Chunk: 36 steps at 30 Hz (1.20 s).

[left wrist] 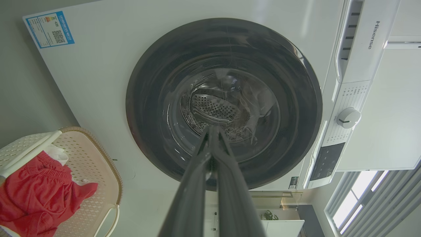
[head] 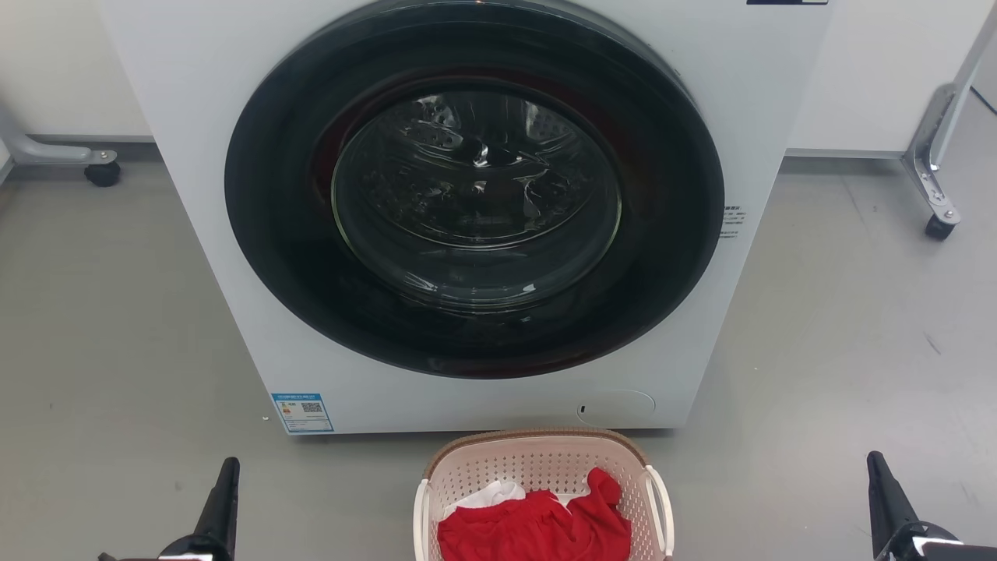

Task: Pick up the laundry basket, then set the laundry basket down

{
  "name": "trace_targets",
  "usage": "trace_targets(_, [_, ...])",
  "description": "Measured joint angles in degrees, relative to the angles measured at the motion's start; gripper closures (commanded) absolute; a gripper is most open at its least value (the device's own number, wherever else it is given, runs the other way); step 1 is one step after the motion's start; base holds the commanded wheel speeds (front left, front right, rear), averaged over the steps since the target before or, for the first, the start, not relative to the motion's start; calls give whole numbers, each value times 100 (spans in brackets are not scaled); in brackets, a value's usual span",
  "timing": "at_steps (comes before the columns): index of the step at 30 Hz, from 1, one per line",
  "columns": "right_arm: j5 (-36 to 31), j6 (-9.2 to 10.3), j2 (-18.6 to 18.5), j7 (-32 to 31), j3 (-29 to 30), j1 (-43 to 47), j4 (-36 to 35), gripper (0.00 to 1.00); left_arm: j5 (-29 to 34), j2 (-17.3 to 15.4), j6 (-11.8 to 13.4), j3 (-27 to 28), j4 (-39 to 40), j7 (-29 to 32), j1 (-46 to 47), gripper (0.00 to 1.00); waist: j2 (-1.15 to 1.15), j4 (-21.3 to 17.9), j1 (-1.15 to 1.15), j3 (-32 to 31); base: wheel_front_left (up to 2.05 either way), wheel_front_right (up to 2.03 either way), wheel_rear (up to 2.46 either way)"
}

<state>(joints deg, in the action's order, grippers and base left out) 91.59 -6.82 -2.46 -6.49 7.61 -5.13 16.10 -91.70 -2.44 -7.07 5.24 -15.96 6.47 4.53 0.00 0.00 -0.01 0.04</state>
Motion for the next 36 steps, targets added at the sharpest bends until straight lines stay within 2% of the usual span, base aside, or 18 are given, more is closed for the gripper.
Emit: trace_targets(36, [1, -1, 0, 0, -1, 0, 0, 100, 0, 0, 0, -1, -1, 0, 0, 100, 0, 0, 2, 0, 0, 0, 0])
